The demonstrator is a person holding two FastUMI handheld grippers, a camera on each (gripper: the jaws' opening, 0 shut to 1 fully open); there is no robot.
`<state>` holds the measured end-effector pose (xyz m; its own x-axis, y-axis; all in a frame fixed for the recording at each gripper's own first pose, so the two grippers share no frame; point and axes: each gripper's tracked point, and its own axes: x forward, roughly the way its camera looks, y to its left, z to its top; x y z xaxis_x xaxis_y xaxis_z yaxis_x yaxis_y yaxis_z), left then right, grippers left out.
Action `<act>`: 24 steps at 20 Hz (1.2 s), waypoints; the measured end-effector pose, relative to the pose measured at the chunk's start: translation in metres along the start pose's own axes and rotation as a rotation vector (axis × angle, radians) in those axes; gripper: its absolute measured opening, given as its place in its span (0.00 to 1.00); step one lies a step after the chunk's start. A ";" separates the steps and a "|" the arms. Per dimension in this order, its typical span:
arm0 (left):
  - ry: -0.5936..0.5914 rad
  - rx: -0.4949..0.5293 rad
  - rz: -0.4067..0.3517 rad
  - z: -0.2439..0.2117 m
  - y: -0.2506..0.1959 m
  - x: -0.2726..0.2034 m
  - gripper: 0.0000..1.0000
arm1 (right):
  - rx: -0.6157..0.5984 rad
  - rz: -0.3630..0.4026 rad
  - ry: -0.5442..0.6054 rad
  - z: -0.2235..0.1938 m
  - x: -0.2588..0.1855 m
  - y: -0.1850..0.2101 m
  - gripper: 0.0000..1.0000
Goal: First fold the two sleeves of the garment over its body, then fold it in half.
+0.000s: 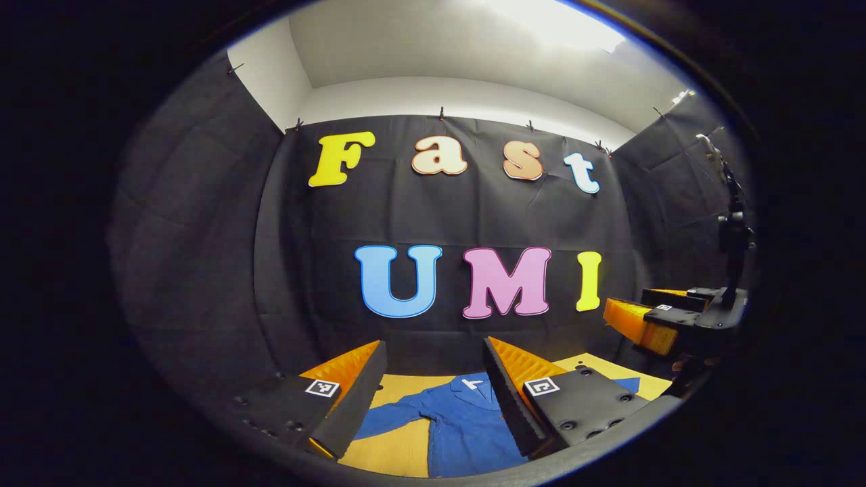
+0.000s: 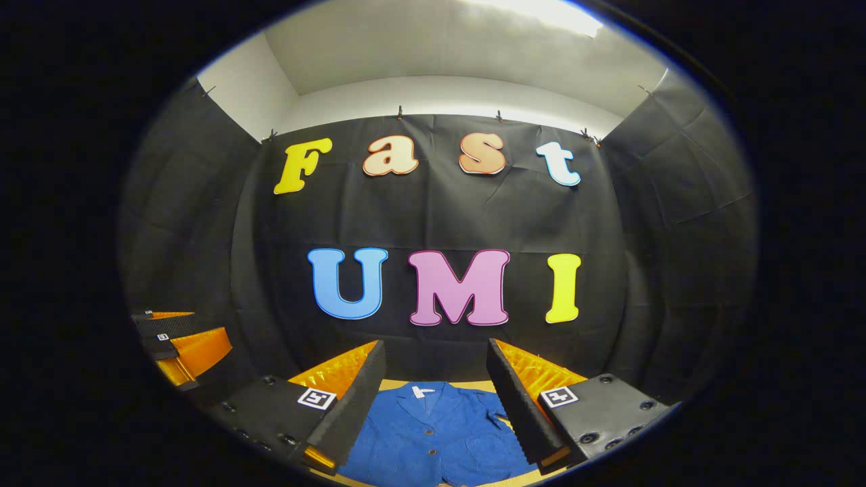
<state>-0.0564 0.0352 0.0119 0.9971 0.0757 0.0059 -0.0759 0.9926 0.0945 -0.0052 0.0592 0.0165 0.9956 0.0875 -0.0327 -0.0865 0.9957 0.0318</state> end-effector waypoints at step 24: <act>0.143 -0.003 -0.004 -0.065 -0.018 0.064 0.81 | -0.046 -0.033 0.125 -0.076 0.036 -0.059 0.94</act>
<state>0.0089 0.0278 -0.0546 0.9871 0.0840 -0.1363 -0.0720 0.9932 0.0911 0.0329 0.0061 -0.0620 0.9861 0.0549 -0.1571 -0.0583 0.9982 -0.0170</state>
